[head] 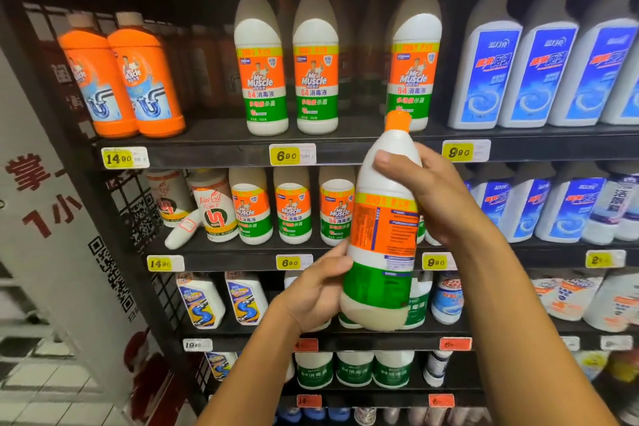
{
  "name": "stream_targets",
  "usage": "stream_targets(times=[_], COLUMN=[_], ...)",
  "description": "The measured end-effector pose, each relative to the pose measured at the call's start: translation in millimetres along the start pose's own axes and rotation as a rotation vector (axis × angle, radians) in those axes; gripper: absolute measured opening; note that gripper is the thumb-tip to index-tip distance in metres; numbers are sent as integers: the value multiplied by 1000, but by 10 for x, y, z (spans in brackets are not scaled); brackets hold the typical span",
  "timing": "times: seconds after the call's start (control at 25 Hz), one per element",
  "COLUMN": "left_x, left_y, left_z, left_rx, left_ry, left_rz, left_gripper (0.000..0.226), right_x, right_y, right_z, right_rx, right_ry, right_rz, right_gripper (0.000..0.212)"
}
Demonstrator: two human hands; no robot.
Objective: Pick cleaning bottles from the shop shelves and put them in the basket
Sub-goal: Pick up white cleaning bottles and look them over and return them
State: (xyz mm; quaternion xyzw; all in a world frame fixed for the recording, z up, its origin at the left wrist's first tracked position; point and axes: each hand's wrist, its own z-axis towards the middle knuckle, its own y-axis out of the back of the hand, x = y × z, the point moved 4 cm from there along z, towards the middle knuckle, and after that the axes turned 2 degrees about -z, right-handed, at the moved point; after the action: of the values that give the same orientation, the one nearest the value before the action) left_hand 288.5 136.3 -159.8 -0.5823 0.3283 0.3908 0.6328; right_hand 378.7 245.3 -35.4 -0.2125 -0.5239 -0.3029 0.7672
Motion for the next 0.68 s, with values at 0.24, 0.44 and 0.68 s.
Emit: stream_targets(times=[0.24, 0.44, 0.68], left_x=[-193, -310, -630], left_y=[-31, -190, -388], left_z=[44, -47, -106], left_rx=[-202, -292, -312], left_ry=[-129, -56, 146], left_rz=[175, -79, -160], left_gripper=[101, 112, 86], right_x=[165, -137, -230], right_y=[-117, -87, -211], right_z=[153, 274, 308], right_rx=[-22, 133, -71], right_ry=[75, -144, -328], right_rz=[-213, 72, 101], right_gripper=[35, 39, 52])
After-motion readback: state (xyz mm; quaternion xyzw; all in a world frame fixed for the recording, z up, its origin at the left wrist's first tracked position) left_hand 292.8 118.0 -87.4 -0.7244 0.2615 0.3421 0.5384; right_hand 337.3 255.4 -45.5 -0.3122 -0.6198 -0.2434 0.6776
